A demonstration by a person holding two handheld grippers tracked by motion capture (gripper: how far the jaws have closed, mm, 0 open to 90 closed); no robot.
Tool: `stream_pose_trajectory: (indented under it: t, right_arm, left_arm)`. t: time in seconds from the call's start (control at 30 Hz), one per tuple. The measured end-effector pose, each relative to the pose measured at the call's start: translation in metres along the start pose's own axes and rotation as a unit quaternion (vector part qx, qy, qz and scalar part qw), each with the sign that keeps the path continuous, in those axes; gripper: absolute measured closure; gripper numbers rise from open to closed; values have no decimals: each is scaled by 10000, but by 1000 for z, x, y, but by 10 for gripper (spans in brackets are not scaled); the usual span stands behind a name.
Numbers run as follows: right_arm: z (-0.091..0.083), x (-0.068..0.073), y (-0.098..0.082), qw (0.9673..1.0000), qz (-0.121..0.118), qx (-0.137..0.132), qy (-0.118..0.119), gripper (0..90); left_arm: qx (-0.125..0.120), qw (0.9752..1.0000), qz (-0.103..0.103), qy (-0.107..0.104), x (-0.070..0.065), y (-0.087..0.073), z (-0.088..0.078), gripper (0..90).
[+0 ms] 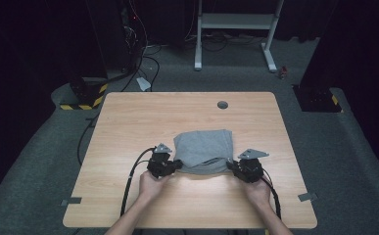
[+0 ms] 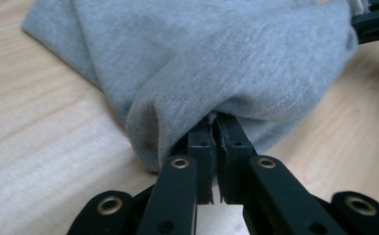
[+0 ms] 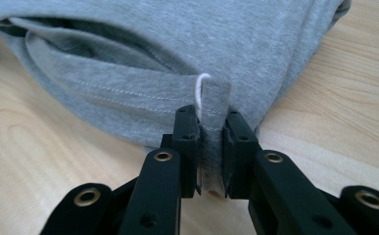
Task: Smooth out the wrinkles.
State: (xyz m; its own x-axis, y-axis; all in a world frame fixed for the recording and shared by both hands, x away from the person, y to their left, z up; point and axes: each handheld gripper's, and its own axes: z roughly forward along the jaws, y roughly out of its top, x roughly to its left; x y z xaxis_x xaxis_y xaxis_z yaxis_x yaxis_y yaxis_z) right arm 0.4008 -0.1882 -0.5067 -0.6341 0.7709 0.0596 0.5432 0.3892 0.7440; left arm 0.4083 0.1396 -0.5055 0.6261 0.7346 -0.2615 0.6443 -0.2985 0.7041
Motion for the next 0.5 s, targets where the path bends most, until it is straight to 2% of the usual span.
stream_pose_trajectory:
  t: [0.1, 0.2, 0.27, 0.37, 0.43, 0.5]
  right_arm:
    - [8, -5, 4, 9999, 80, 15, -111, 791]
    - [15, -11, 12, 9997, 132, 18, -221, 791]
    - [17, -14, 16, 9995, 186, -11, -267, 790]
    - [11, -11, 17, 9994, 178, -109, -261, 776]
    - [4, -7, 12, 9996, 95, -165, -209, 754]
    - [-2, -3, 6, 9996, -1, -140, -226, 728]
  left_arm:
    - [-30, 9999, -13, 148, 7, 10, 6, 859]
    - [-141, 9995, -207, 169, 14, 18, 10, 858]
    - [-222, 9993, -249, 159, 15, 20, 10, 857]
    - [-301, 9994, -108, 106, 8, 17, 1, 850]
    - [-236, 9991, 274, 244, 0, 13, -6, 839]
    - [-193, 9986, 443, 229, -7, 8, -10, 823]
